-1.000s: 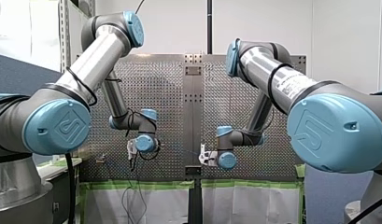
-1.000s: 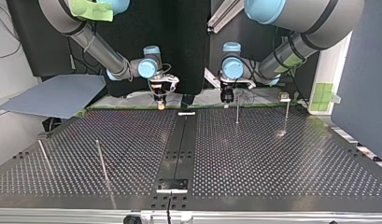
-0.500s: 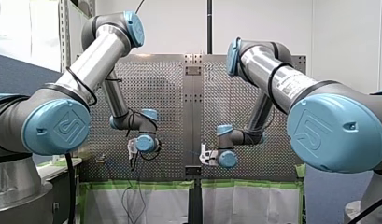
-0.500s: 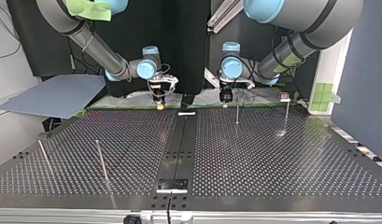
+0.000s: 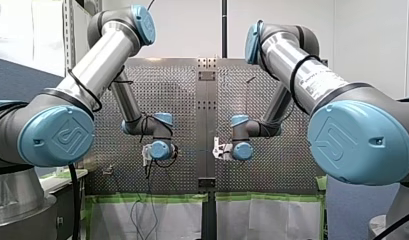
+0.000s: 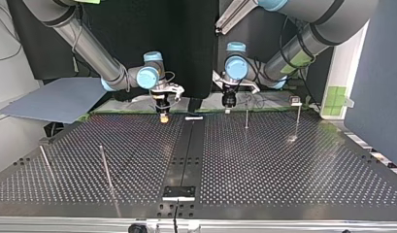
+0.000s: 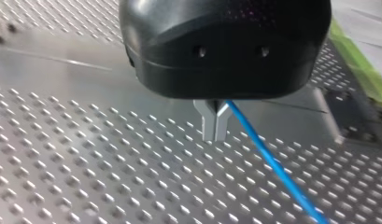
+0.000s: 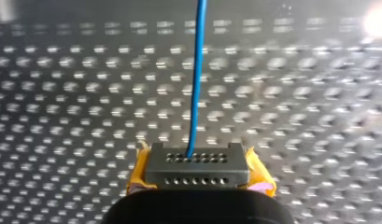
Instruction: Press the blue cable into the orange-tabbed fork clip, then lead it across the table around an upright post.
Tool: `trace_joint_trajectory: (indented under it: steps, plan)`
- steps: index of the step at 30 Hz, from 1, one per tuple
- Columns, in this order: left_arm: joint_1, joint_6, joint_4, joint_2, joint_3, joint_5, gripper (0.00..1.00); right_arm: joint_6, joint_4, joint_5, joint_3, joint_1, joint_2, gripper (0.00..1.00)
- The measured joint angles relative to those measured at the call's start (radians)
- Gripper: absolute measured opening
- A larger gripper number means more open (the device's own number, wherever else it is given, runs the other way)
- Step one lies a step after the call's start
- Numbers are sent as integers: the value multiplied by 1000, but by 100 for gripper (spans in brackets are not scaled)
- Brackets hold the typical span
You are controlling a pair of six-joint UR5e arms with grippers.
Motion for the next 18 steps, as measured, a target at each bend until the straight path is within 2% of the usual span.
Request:
trace_joint_trajectory:
  steps: [18]
  plan:
    - [-51,-18,-43,170,0,5,0,0,73,-1,1,4,-193,0]
